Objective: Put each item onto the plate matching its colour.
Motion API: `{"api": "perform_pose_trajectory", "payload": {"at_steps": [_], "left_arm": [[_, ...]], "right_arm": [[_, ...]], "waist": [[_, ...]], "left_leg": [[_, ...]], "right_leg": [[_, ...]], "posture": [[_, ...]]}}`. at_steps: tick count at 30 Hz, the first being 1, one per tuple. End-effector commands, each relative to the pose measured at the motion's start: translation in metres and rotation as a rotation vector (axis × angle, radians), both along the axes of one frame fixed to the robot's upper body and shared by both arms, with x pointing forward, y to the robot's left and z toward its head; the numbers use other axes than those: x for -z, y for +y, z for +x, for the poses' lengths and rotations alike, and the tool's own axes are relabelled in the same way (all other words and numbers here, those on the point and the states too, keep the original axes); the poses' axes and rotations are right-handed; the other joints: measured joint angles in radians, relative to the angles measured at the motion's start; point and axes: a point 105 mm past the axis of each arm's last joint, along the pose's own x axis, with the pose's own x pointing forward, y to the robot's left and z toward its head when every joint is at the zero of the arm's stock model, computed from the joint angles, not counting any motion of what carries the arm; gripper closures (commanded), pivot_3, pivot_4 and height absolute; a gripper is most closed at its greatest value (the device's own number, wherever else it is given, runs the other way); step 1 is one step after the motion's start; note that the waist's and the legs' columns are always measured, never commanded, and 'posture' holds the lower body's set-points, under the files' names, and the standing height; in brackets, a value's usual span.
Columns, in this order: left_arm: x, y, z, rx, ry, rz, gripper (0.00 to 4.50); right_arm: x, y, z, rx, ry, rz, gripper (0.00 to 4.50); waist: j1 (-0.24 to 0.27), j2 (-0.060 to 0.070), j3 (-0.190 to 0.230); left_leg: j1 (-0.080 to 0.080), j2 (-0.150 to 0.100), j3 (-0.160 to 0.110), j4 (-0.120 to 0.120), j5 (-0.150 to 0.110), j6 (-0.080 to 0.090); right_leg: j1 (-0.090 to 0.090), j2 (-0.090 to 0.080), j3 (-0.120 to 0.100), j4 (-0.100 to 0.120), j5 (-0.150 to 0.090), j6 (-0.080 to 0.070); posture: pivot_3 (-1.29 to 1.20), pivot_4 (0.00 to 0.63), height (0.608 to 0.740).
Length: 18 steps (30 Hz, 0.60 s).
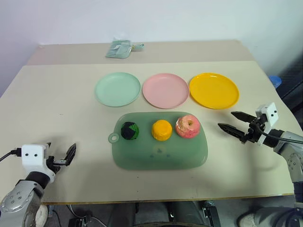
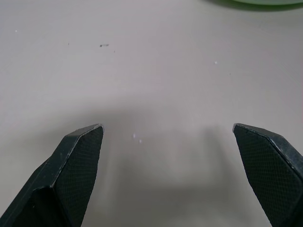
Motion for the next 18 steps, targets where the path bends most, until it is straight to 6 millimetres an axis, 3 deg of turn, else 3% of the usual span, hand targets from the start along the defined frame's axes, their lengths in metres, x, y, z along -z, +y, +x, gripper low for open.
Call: {"api": "perform_pose_trajectory", "payload": {"at_steps": [1,15,18], "left_arm": [[-0.010,0.005,-0.001,-0.009,-0.053,0.013,0.03],[-0.009,-0.013,0.017,0.030,-0.089,-0.026,0.03],[-0.013,-0.022,0.031,0.075,-0.112,-0.038,0.03]], "right_arm": [[-0.009,0.005,0.000,-0.020,-0.043,-0.029,0.05],[-0.004,0.006,0.009,0.106,-0.118,-0.028,0.05],[-0.012,0.008,0.010,0.125,-0.154,-0.018,0.05]], "waist": [[-0.001,0.000,0.000],[-0.003,0.000,0.000],[-0.002,0.000,0.000]], "left_leg": [[0.000,0.000,0.000,0.000,0.000,0.000],[0.000,0.000,0.000,0.007,0.000,0.000],[0.000,0.000,0.000,0.008,0.000,0.000]], "right_leg": [[0.000,0.000,0.000,0.000,0.000,0.000],[0.000,0.001,0.000,0.007,0.000,0.000],[0.000,0.001,0.000,0.008,0.000,0.000]], "posture": [[0.00,0.150,0.740],[0.00,0.150,0.740],[0.00,0.150,0.740]]}}
